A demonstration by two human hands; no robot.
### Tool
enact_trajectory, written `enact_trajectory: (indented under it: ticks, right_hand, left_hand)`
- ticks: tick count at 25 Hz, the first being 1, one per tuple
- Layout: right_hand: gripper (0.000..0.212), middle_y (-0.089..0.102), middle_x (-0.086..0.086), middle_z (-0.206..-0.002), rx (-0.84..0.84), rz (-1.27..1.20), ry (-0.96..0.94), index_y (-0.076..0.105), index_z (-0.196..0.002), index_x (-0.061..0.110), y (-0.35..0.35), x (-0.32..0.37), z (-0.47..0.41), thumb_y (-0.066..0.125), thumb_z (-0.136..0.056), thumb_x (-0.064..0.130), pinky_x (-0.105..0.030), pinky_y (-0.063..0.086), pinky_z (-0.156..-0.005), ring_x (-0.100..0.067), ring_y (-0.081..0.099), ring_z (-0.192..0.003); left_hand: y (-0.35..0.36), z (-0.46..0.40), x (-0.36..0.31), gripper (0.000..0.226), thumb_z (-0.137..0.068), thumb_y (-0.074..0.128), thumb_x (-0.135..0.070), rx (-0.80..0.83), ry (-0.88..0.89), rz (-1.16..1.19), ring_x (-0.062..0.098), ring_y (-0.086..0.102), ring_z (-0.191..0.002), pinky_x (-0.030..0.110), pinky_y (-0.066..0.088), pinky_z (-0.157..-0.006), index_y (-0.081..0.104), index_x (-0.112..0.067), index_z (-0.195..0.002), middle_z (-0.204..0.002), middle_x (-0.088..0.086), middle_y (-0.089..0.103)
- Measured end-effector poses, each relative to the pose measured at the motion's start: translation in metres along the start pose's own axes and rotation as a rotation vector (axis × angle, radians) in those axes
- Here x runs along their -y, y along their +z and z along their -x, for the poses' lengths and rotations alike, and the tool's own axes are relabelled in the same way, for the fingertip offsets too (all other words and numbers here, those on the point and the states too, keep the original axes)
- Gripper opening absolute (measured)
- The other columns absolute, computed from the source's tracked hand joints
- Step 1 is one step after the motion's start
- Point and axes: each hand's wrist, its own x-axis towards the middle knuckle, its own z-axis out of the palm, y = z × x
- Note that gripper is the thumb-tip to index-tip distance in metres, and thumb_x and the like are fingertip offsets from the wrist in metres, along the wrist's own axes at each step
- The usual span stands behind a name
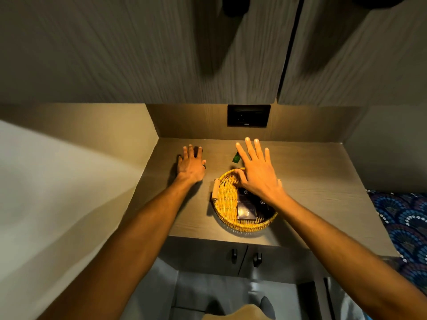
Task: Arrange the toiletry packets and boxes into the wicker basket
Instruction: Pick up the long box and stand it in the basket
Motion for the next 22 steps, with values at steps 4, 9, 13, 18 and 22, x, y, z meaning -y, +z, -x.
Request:
enact_trajectory:
  ticks: [4,9,13,18,22]
  right_hand:
    - [0.079,-0.001,-0.01,-0.174,-0.017,-0.001,-0.028,0.007,-0.166,0.027,0.0,-0.01,-0.003,0.046,-0.101,0.048,-0.062,0.012,-0.127,-0.035,-0.005,-0.161]
    - [0.081,0.002,-0.011,-0.174,-0.038,-0.004,-0.054,0.009,-0.166,0.026,-0.005,-0.02,-0.007,0.052,-0.099,0.044,-0.061,0.014,-0.127,-0.035,-0.001,-0.161]
    - [0.085,0.004,-0.013,-0.174,-0.062,-0.021,-0.023,0.012,-0.165,0.025,-0.014,-0.028,-0.016,0.058,-0.096,0.039,-0.06,0.015,-0.127,-0.037,0.001,-0.161]
    - [0.083,0.004,-0.013,-0.174,-0.129,-0.088,0.014,0.017,-0.165,0.022,-0.029,-0.04,-0.023,0.06,-0.095,0.034,-0.058,0.013,-0.127,-0.036,-0.001,-0.161]
    - [0.084,0.003,-0.012,-0.174,-0.13,-0.151,0.038,0.017,-0.165,0.023,-0.033,-0.049,-0.023,0.062,-0.095,0.031,-0.058,0.011,-0.127,-0.035,-0.002,-0.161]
  left_hand:
    - [0.002,-0.001,0.0,0.07,-0.105,0.05,-0.021,0.045,-0.047,-0.045,0.04,0.037,-0.145,0.05,0.036,-0.119,0.015,-0.024,-0.166,-0.159,0.025,0.033]
    - [-0.027,0.008,-0.019,0.088,-0.101,0.059,-0.014,-0.116,-0.052,0.192,0.04,0.046,-0.133,0.05,0.045,-0.108,0.003,-0.034,-0.167,-0.15,0.026,0.037]
    - [-0.058,0.031,-0.059,0.106,-0.09,0.068,-0.015,-0.33,0.039,0.363,0.027,0.052,-0.095,0.037,0.045,-0.074,-0.003,-0.042,-0.164,-0.133,0.019,0.041]
    - [-0.061,0.067,-0.093,0.089,-0.085,0.073,-0.03,-0.228,0.097,0.335,0.041,0.059,-0.114,0.053,0.054,-0.095,0.023,-0.038,-0.158,-0.136,0.017,0.039]
    - [-0.08,0.066,-0.091,0.085,-0.084,0.078,-0.022,-0.277,0.117,0.399,0.042,0.06,-0.116,0.042,0.054,-0.085,0.032,-0.033,-0.155,-0.137,0.016,0.04]
